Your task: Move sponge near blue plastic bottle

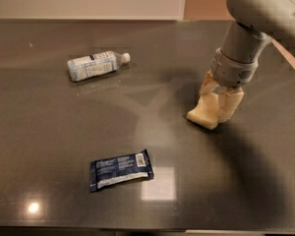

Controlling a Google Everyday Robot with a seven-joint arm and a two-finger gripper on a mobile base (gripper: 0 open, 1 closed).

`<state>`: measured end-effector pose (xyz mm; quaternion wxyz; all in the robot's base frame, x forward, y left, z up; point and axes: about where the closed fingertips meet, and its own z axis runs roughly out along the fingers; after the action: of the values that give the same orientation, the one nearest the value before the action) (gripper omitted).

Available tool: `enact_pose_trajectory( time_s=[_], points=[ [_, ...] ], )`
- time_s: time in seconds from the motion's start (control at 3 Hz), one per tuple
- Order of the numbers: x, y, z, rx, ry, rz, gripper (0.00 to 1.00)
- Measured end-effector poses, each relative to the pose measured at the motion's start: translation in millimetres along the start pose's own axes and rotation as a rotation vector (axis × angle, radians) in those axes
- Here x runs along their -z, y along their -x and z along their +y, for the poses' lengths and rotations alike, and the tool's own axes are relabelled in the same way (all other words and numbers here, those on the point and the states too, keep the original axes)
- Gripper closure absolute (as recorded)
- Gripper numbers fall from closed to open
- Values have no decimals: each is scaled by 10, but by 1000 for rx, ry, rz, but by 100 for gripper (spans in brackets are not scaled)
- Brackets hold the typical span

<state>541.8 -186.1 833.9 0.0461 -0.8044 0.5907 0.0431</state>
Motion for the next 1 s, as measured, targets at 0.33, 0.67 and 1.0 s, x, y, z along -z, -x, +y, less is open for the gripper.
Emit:
enact_pose_trajectory(
  time_s=[0.33,0.67,1.0],
  points=[
    [148,100,-121,-21,-28,12,84],
    [302,324,-333,-14,-67,17,100],
    [383,587,-600,10,-105,9,100]
  ],
)
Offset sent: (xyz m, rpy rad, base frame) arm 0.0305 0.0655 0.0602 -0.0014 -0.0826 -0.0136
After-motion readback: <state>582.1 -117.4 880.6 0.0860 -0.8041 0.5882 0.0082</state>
